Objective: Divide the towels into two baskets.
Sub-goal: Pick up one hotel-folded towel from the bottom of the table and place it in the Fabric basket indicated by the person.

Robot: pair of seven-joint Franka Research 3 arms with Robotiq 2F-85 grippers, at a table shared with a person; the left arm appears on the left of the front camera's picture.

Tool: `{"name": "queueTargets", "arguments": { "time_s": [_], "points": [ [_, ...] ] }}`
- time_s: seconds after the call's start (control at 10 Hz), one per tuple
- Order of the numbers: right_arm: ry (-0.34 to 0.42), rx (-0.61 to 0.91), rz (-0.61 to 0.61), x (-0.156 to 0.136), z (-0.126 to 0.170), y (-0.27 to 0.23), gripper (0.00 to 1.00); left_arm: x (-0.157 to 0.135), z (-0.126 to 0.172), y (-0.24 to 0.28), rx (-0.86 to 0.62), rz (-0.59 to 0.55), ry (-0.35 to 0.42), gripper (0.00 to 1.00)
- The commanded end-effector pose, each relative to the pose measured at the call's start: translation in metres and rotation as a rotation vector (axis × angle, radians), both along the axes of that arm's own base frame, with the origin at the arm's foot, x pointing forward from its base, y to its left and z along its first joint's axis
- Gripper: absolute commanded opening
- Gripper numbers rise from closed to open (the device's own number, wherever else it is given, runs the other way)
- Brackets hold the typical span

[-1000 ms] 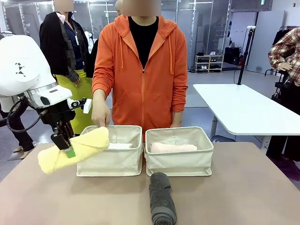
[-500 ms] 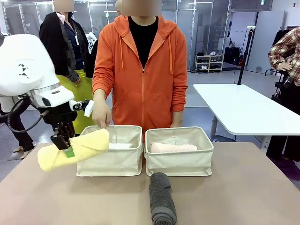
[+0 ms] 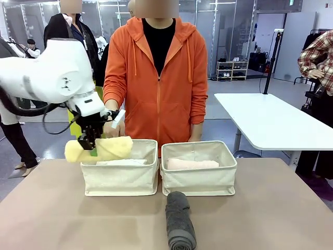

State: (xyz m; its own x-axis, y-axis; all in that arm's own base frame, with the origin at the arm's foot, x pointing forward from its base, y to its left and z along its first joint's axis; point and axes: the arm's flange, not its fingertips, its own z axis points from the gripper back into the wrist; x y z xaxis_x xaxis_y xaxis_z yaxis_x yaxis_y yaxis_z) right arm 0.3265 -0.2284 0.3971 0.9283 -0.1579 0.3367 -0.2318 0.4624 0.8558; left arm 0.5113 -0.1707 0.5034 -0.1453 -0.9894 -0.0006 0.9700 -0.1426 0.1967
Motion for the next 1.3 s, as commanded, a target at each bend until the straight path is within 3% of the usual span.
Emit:
{"name": "queueTargets", "arguments": {
  "time_s": [0.0,0.2,0.6,0.8,0.9,1.0,1.2],
  "points": [
    [-0.001,-0.002,0.006,-0.002,0.002,0.001,1.0,0.039,-0.003,-0.011,0.004,-0.024,-0.042,0.4],
    [-0.001,-0.002,0.006,-0.002,0.002,0.001,1.0,0.068,-0.019,-0.023,0.027,-0.007,-0.038,0.4],
    [-0.001,-0.002,0.006,-0.002,0.002,0.001,1.0,0.096,-0.064,-0.032,-0.035,0.012,0.072,0.4],
    [-0.001,-0.002,0.006,-0.002,0.002,0.001,1.0,0.101,-0.082,-0.032,-0.017,0.03,0.099,0.65],
    [-0.001,-0.002,0.006,-0.002,0.002,0.001,1.0,0.102,-0.086,-0.033,-0.019,0.035,0.112,0.9],
    [-0.001,-0.002,0.006,-0.002,0.002,0.001,1.0,0.101,-0.086,-0.033,-0.024,0.035,0.112,1.0],
    [-0.001,-0.002,0.006,-0.002,0.002,0.001,1.0,0.098,-0.082,-0.032,-0.034,0.043,0.112,1.0]
  ]
}}
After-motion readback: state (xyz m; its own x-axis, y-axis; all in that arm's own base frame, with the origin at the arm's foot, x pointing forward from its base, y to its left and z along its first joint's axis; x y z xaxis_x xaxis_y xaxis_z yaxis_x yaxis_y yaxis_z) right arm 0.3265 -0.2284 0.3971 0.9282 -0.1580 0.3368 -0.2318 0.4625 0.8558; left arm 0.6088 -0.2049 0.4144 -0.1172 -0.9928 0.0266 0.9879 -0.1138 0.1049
